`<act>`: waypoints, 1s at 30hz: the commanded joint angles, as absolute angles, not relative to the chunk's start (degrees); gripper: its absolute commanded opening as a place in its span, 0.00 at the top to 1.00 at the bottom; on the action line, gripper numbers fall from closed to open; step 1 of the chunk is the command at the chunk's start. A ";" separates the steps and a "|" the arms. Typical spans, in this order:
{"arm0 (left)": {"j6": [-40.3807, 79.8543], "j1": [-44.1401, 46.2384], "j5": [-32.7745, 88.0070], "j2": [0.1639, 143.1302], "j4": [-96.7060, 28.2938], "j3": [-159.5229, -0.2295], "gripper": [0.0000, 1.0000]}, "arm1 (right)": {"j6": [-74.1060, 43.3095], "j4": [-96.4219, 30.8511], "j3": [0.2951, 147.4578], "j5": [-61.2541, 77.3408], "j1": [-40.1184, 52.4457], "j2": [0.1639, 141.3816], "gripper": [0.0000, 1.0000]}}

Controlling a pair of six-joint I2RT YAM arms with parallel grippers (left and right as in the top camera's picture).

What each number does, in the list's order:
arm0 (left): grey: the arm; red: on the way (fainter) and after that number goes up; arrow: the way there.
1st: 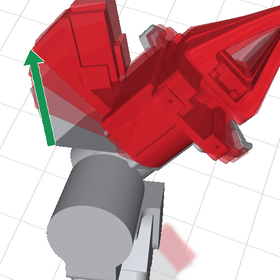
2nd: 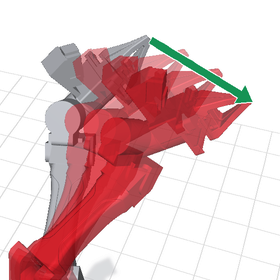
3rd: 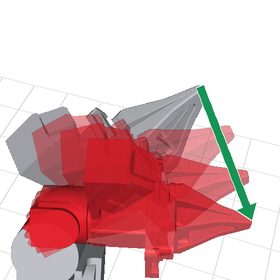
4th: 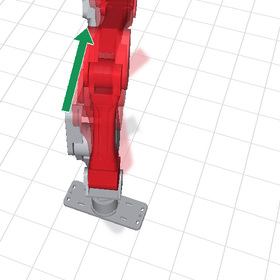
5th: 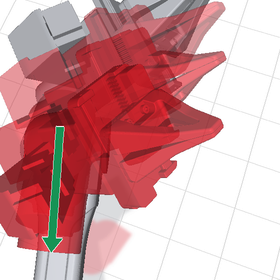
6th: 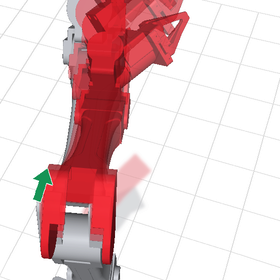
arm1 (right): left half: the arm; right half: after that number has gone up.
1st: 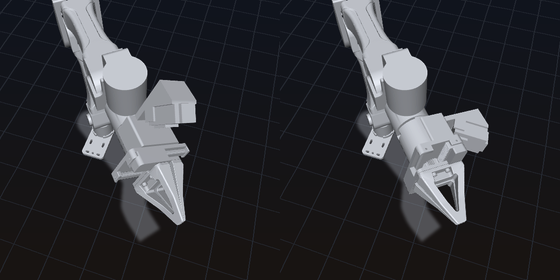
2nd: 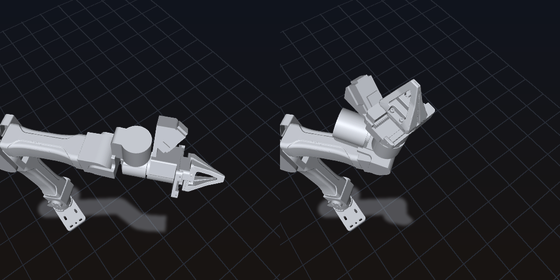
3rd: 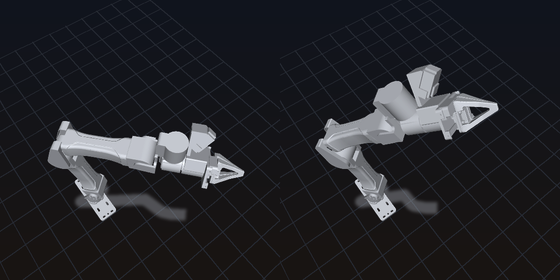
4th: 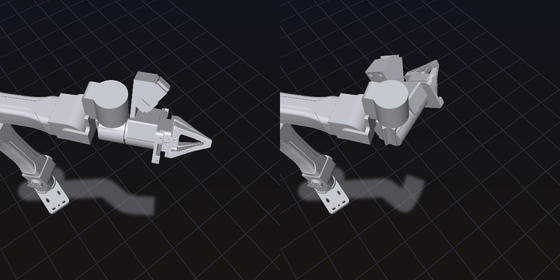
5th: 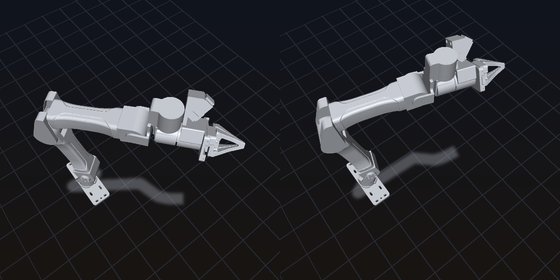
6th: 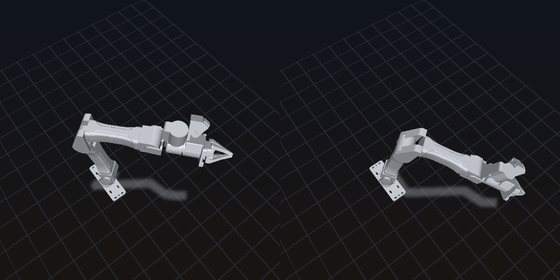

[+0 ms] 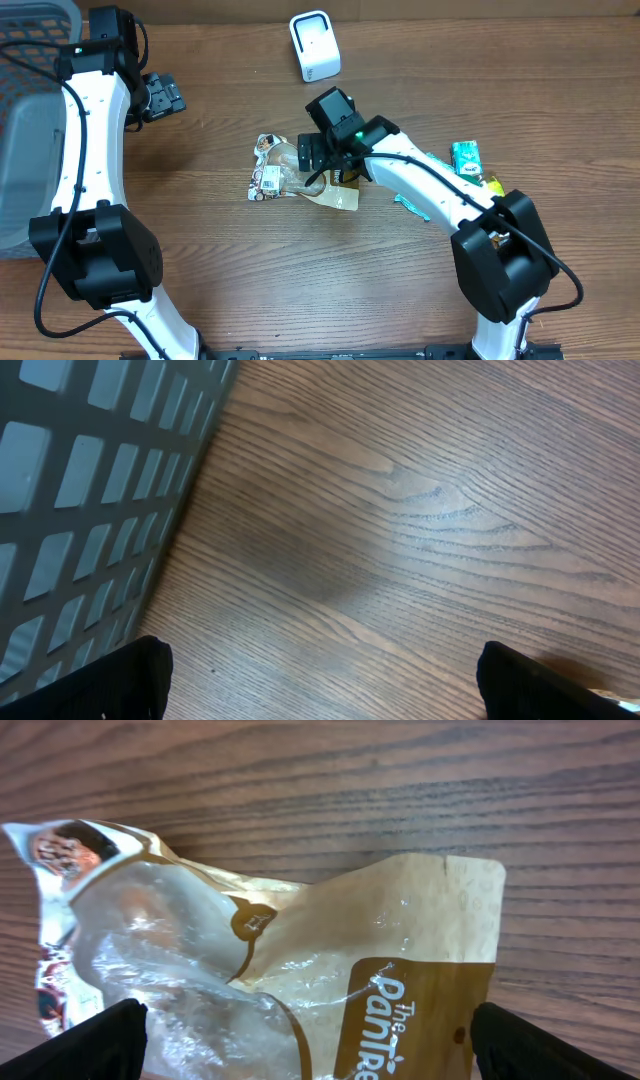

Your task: Scan the item barcode

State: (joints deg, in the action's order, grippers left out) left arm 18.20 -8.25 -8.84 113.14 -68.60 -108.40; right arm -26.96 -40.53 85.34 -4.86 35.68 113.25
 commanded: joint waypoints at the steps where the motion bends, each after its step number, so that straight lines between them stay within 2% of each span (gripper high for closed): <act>1: 18.41 -7.86 -8.99 112.18 -68.55 -108.79 0.01 | -26.76 -40.07 86.21 -6.33 35.73 116.62 0.00; 15: 18.41 -7.86 -8.99 112.18 -68.53 -108.79 0.01 | -27.16 -41.28 85.47 -4.34 36.64 124.03 0.00; 27: 18.41 -7.86 -8.99 112.18 -68.55 -108.79 0.00 | -27.22 -43.05 85.47 -3.01 36.69 124.29 0.03; 28: 18.41 -7.86 -8.97 112.18 -68.55 -108.79 0.01 | -27.22 -43.00 85.47 -2.81 36.69 124.31 0.04; 30: 18.41 -7.86 -8.99 112.18 -68.55 -108.79 0.00 | -28.49 -43.13 85.47 -2.83 36.69 124.31 0.13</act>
State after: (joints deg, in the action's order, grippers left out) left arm 18.22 -8.25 -8.84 113.14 -68.60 -108.40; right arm -27.99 -41.67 86.26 -3.11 36.07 120.84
